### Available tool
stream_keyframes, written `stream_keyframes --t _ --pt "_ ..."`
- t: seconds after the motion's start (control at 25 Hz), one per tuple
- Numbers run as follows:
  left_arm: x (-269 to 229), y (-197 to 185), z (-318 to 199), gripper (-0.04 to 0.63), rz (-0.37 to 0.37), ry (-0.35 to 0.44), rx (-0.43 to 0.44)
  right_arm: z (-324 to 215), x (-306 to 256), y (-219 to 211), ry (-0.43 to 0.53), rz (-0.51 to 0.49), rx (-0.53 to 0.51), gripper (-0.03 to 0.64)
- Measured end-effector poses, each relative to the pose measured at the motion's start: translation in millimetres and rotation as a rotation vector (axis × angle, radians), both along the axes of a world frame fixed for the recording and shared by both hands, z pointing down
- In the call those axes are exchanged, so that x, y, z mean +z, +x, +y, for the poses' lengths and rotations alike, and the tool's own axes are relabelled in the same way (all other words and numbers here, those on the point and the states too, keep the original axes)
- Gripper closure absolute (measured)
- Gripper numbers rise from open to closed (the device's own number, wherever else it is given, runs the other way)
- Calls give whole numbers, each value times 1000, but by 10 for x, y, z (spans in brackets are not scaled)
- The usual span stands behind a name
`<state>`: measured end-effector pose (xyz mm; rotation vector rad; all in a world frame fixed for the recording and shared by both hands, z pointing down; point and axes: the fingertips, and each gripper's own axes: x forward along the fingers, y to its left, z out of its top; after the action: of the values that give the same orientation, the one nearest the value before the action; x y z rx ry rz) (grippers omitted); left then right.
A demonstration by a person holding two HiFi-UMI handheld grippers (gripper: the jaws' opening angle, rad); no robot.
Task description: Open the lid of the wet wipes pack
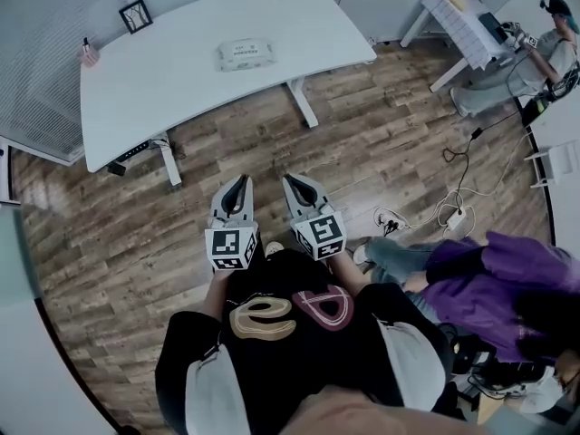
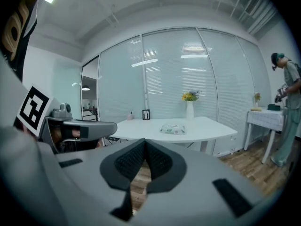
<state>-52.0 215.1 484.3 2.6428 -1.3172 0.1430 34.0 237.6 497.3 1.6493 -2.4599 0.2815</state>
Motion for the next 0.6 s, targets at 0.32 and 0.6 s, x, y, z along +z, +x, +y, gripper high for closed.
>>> stream_keyframes --t 0.32,0.6 --pt "65 -8 -631 565 7 -6 10 -539 63 117 -11 9 49 606" --pt "13 -37 -1393 565 15 -9 34 -1284 14 132 -17 24 69 606"
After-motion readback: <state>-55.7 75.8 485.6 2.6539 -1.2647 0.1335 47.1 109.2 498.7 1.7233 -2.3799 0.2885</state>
